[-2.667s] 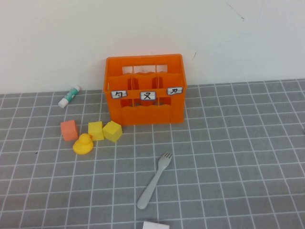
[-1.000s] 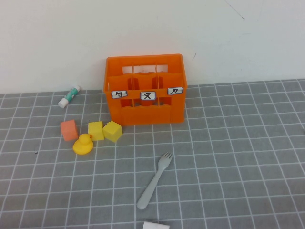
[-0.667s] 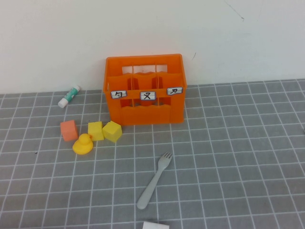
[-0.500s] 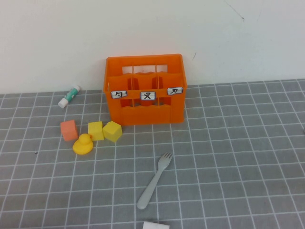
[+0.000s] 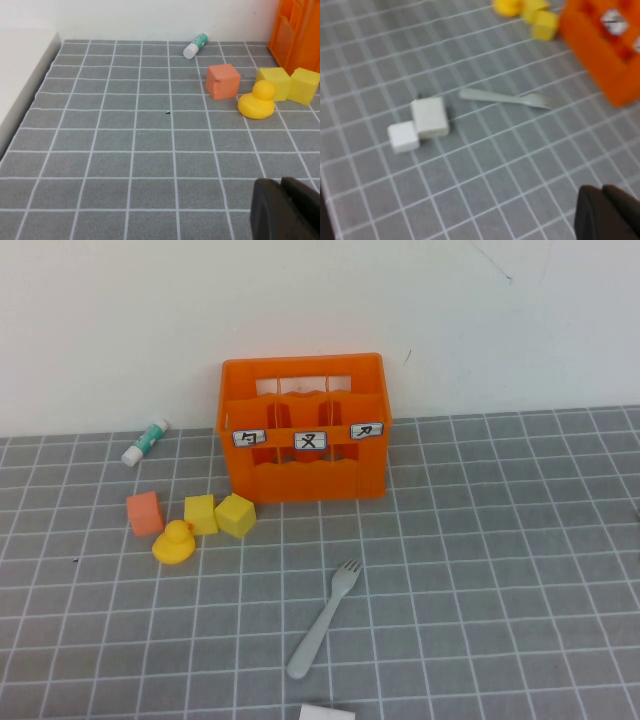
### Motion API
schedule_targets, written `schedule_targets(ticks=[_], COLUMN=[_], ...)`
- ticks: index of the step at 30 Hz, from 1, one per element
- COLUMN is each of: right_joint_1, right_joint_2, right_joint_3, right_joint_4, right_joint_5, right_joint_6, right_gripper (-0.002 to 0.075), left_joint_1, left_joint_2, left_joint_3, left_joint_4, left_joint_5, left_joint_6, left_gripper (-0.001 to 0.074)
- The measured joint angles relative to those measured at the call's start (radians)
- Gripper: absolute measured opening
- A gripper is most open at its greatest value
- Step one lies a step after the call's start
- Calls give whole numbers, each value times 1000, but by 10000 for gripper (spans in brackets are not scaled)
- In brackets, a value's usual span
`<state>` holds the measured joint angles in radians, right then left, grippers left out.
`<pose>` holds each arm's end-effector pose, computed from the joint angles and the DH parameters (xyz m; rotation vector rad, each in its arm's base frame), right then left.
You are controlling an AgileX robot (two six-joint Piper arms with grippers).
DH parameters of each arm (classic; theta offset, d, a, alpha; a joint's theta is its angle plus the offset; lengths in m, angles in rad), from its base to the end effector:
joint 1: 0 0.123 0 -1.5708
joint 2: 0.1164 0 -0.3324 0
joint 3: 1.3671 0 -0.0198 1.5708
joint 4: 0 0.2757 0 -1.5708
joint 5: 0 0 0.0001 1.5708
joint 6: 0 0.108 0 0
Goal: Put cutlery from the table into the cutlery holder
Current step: Pick up the fork
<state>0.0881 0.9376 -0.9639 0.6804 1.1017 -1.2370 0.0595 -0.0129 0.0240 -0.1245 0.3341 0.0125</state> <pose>0.1584 0.0749 0.3940 -1.2840 1.8877 0.3244 0.0473 -0.0016 0.1707 -0.1216 1.8226 -0.0694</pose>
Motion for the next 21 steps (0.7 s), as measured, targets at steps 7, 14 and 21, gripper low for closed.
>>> schedule_targets(ticks=[7,14,21], right_joint_1=[185,398,544], right_joint_2=[212,427,660], right_joint_3=[-87,-106,-192], right_joint_4=[-110,-181,-302], right_joint_5=[6,-141,-268], right_joint_6=[-92,-221,-290], right_gripper=[-3,-3,16], left_joint_1=[0,0,0], left_joint_2=[0,0,0], left_joint_3=[0,0,0], left_joint_4=[0,0,0], left_joint_5=[0,0,0], left_joint_6=[0,0,0], left_gripper=[-1,-1,-1])
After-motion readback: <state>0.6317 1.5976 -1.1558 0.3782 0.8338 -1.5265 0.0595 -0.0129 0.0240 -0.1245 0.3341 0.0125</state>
